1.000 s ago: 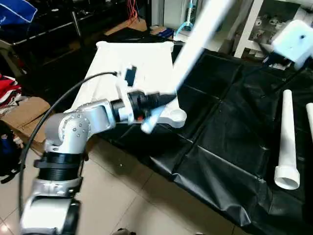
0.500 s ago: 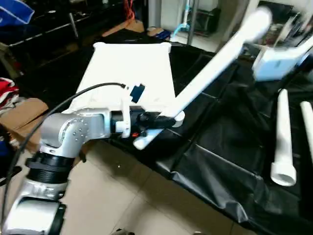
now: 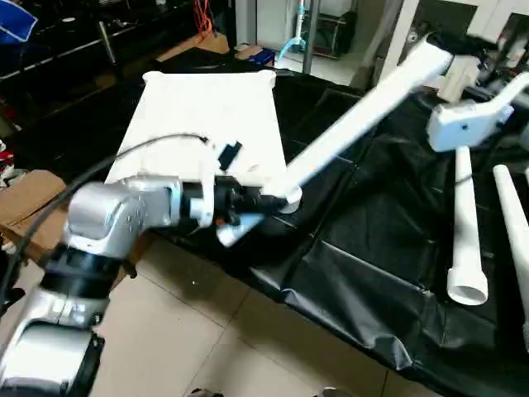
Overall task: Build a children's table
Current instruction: Insert table leg to table base
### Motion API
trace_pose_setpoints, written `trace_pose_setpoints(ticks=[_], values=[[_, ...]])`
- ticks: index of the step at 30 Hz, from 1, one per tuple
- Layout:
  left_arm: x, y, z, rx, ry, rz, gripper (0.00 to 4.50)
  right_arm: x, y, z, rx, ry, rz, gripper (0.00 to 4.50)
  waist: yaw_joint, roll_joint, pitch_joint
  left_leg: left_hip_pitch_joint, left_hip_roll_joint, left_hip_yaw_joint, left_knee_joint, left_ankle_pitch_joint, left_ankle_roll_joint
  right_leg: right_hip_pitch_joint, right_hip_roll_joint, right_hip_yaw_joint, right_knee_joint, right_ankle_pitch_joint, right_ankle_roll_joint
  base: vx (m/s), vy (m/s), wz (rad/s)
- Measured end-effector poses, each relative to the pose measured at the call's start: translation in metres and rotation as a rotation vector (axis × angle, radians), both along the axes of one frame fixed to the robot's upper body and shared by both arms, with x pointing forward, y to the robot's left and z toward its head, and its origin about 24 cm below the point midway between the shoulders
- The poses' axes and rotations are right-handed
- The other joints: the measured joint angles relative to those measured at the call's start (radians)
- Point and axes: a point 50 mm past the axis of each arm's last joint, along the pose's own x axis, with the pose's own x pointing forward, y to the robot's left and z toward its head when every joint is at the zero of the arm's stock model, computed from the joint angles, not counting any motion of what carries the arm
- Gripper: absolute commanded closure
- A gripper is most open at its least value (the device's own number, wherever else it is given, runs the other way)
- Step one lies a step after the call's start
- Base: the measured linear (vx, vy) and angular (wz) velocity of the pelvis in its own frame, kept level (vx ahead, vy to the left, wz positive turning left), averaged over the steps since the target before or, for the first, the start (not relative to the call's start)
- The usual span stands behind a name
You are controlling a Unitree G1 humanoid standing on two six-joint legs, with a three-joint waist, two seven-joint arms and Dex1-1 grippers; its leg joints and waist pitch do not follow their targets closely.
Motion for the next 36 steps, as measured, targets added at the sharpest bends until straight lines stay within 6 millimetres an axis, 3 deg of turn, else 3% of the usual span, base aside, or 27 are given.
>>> trace_pose_setpoints(ticks=[10, 16, 17, 36], values=[[-0.01, -0.016, -0.001, 0.003, -0.005, -0.136, 3.03, 0.004, 0.006, 0.0, -0.01, -0.002, 0.022, 0.0, 0.0, 0.0, 0.0, 0.0, 0.0, 0.0, 0.001, 0.0, 0.0, 0.0, 0.0, 0.0, 0.0, 0.0, 0.0, 0.0, 0.0, 0.0], [-0.012, -0.021, 0.0, -0.002, -0.001, -0.153, 3.03, 0.007, 0.01, -0.014, -0.02, 0.057, 0.028, 0.0, 0.0, -0.001, 0.001, -0.001, 0.0, 0.0, 0.002, 0.0, 0.0, 0.0, 0.0, 0.0, 0.002, 0.0, 0.0, 0.0, 0.0, 0.0], [-0.012, -0.021, 0.0, -0.002, -0.001, -0.153, 3.03, 0.007, 0.01, -0.014, -0.023, 0.062, 0.025, 0.28, 0.0, -0.001, 0.001, -0.001, 0.0, 0.0, 0.002, 0.0, 0.0, 0.0, 0.0, 0.0, 0.002, 0.0, 0.0, 0.0, 0.0, 0.0], [-0.011, -0.012, -0.003, 0.058, 0.0, -0.155, 3.03, 0.007, 0.003, -0.023, -0.056, 0.118, -0.006, 1.92, 0.0, -0.001, 0.001, -0.002, 0.001, 0.0, 0.003, 0.0, 0.001, 0.0, 0.0, 0.0, 0.002, 0.0, 0.0, 0.0, 0.0, 0.0]])
